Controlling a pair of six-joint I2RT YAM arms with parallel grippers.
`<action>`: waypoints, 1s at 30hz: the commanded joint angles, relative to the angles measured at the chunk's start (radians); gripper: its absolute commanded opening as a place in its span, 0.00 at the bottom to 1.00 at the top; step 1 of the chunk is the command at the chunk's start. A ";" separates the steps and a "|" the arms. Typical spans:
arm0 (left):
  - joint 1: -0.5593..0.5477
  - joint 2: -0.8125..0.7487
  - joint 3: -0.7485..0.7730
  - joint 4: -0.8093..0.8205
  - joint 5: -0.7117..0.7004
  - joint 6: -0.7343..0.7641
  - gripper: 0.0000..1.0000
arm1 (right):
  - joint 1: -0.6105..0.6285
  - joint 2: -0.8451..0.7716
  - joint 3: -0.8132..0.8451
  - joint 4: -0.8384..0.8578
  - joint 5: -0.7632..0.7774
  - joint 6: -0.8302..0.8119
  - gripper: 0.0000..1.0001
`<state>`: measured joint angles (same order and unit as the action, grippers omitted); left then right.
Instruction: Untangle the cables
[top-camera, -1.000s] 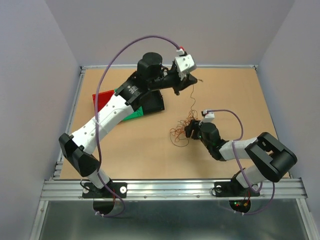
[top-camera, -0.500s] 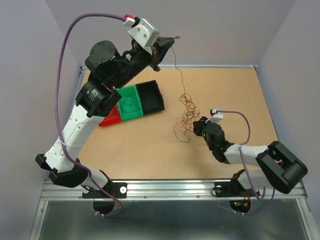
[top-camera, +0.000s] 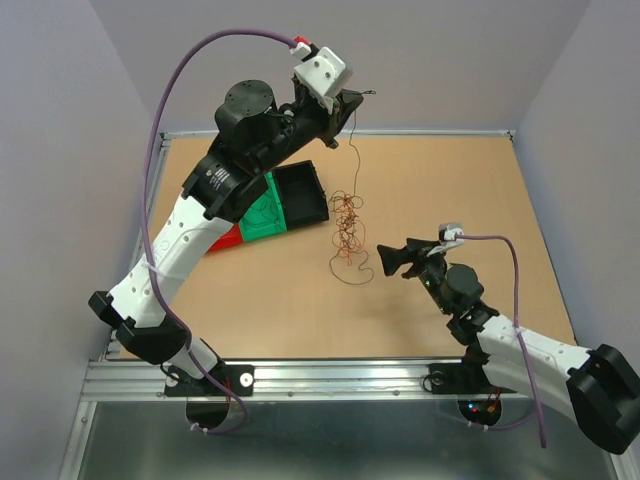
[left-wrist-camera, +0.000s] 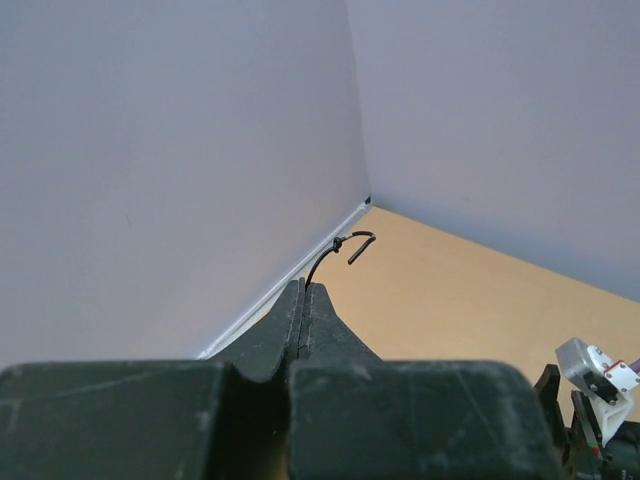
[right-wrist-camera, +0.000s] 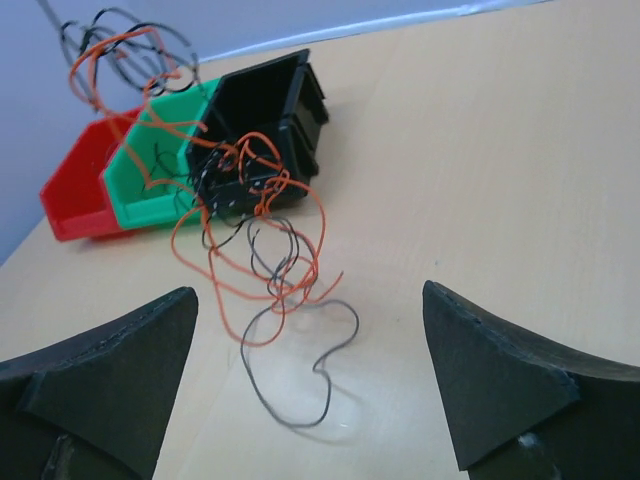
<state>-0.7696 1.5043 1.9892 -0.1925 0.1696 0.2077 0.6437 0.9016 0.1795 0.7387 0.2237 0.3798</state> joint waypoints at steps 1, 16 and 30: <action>0.003 -0.018 -0.003 0.045 0.037 -0.008 0.00 | 0.008 0.003 0.037 0.039 -0.182 -0.111 0.99; 0.003 -0.006 -0.017 0.045 0.060 -0.016 0.00 | 0.010 0.365 0.390 0.062 -0.371 -0.188 0.95; 0.003 0.000 0.039 0.028 -0.077 -0.014 0.00 | 0.011 0.494 0.399 0.126 -0.324 -0.139 0.19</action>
<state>-0.7696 1.5085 1.9717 -0.1932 0.1844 0.1963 0.6449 1.4139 0.5919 0.7712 -0.1410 0.2287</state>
